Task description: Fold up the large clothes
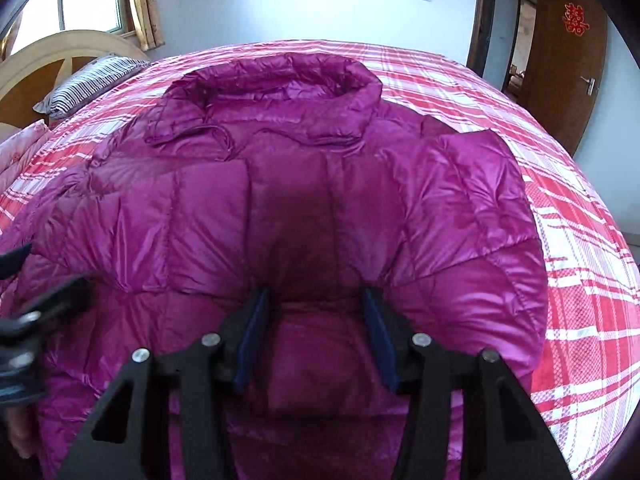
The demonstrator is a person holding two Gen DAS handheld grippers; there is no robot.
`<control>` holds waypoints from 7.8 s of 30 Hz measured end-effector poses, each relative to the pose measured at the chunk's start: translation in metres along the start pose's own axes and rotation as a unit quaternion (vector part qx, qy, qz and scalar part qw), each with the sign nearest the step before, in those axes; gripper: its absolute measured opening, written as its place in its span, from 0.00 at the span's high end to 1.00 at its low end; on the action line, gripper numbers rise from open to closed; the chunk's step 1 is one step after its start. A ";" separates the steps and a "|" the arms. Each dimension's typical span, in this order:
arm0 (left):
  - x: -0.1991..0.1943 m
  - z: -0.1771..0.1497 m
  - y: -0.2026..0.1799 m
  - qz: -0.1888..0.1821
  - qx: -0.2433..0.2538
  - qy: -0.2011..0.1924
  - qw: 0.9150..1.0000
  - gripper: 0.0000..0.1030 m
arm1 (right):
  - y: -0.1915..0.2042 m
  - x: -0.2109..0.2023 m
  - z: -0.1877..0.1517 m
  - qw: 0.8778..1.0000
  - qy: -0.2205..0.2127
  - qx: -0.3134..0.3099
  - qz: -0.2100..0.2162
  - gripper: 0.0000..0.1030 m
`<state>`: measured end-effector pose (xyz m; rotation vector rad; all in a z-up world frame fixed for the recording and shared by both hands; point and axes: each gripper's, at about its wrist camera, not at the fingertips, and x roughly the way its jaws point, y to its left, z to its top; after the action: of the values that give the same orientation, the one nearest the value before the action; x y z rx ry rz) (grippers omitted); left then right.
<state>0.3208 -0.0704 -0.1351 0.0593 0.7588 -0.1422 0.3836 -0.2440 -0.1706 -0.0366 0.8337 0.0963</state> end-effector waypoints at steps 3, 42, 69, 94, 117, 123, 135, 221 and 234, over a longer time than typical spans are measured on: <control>-0.038 -0.014 0.034 0.018 0.012 -0.018 1.000 0.01 | 0.005 0.000 0.001 1.000 -0.001 -0.006 -0.008 0.48; -0.085 -0.126 0.309 0.069 -0.267 0.026 0.961 0.64 | 0.013 -0.004 -0.002 0.999 -0.012 -0.027 -0.039 0.48; -0.185 0.084 0.119 -0.026 -0.028 -0.179 0.983 0.84 | -0.005 -0.013 0.001 0.999 -0.028 0.025 0.032 0.34; -0.074 0.016 -0.111 -0.078 0.122 -0.100 0.984 0.54 | -0.093 -0.066 -0.024 0.977 -0.115 0.161 0.075 0.18; 0.057 0.023 0.064 0.118 0.026 0.017 0.993 0.16 | 0.027 -0.027 0.032 0.995 -0.050 0.042 0.070 0.30; 0.071 0.018 0.067 0.105 0.016 0.036 0.994 0.13 | 0.020 -0.006 0.014 0.996 -0.027 0.051 0.065 0.30; 0.076 0.014 0.075 0.087 -0.005 0.051 0.995 0.09 | 0.026 0.002 0.012 0.998 -0.011 0.038 0.045 0.30; 0.062 0.030 0.075 0.036 -0.032 0.056 0.997 0.01 | 0.071 0.016 0.022 0.999 -0.013 -0.024 -0.021 0.43; 0.133 0.141 -0.001 0.074 0.140 0.011 0.987 0.01 | 0.075 0.015 0.022 0.999 -0.018 -0.028 -0.024 0.42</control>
<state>0.5113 -0.1002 -0.1246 0.3835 0.7488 -0.1069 0.4020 -0.1663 -0.1662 -0.1066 0.7934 0.0742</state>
